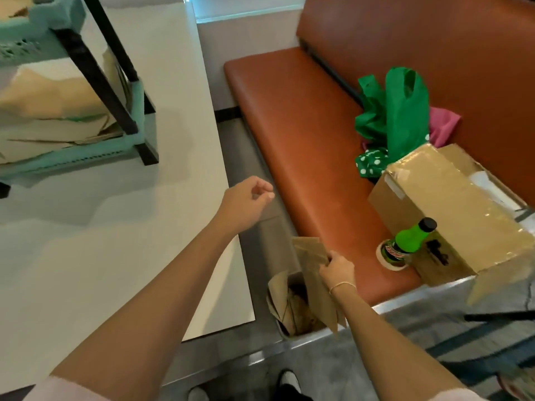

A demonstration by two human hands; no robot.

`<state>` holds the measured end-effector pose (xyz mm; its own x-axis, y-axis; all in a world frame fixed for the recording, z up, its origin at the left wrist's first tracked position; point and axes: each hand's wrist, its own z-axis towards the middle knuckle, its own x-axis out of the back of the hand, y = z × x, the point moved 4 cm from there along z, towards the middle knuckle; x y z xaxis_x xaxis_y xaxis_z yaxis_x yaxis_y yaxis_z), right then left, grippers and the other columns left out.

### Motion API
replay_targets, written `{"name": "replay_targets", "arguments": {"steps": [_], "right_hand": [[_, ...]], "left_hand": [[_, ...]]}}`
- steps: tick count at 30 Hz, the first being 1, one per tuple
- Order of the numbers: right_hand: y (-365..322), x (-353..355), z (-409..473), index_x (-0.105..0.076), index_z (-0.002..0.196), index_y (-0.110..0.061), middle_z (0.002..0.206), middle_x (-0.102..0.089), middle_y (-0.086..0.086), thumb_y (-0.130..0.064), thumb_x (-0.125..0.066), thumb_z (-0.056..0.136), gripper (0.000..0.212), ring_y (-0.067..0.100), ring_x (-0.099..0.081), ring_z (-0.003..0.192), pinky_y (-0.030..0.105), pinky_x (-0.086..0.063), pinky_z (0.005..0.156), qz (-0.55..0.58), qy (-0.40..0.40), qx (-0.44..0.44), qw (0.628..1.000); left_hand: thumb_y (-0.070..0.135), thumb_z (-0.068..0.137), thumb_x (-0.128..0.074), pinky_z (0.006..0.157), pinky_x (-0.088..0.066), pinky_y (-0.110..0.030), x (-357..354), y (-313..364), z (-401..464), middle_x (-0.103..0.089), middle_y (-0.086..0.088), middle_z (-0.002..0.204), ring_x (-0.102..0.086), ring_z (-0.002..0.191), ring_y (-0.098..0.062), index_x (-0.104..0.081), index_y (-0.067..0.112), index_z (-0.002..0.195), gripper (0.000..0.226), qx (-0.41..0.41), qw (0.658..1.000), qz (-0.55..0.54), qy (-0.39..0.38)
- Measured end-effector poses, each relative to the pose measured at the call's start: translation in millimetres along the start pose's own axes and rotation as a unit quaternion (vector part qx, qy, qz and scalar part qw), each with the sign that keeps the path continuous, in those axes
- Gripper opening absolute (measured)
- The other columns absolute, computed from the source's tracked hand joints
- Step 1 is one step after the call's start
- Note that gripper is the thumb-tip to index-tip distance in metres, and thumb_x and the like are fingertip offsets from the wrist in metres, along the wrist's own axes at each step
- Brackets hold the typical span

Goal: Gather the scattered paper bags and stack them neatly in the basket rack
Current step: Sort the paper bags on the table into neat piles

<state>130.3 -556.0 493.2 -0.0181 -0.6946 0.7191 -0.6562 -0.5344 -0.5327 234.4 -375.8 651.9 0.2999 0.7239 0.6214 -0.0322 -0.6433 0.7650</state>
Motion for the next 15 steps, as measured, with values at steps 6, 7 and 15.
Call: {"name": "replay_targets", "arguments": {"steps": [6, 7, 15], "right_hand": [[23, -32, 11, -0.063, 0.101, -0.006, 0.101, -0.067, 0.016, -0.015, -0.051, 0.089, 0.019, 0.034, -0.062, 0.092, 0.036, -0.049, 0.082, 0.019, -0.006, -0.042, 0.999], [25, -35, 11, -0.063, 0.1, -0.006, 0.101, -0.067, 0.016, -0.015, -0.051, 0.089, 0.019, 0.034, -0.062, 0.093, 0.034, -0.048, 0.081, 0.023, -0.005, -0.048, 0.999], [15, -36, 13, -0.066, 0.091, -0.01, 0.097, -0.068, 0.009, -0.009, -0.05, 0.086, 0.017, 0.027, -0.062, 0.095, 0.022, -0.043, 0.076, 0.034, -0.025, -0.04, 0.998]], "left_hand": [[0.027, 0.095, -0.053, 0.081, -0.041, -0.018, -6, -10, 5, -0.057, 0.009, 0.103, -0.053, 0.096, -0.006, -0.058, 0.021, 0.111, 0.018, 0.01, 1.0, 0.009, 0.0], [0.027, 0.095, -0.053, 0.082, -0.041, -0.018, -8, -11, 6, -0.056, 0.009, 0.103, -0.053, 0.096, -0.006, -0.058, 0.021, 0.111, 0.017, 0.011, 1.0, 0.011, -0.001], [0.026, 0.095, -0.053, 0.082, -0.042, -0.017, -5, -14, 6, -0.056, 0.009, 0.101, -0.053, 0.095, -0.007, -0.057, 0.023, 0.107, 0.013, 0.013, 1.0, 0.011, 0.007]]}}
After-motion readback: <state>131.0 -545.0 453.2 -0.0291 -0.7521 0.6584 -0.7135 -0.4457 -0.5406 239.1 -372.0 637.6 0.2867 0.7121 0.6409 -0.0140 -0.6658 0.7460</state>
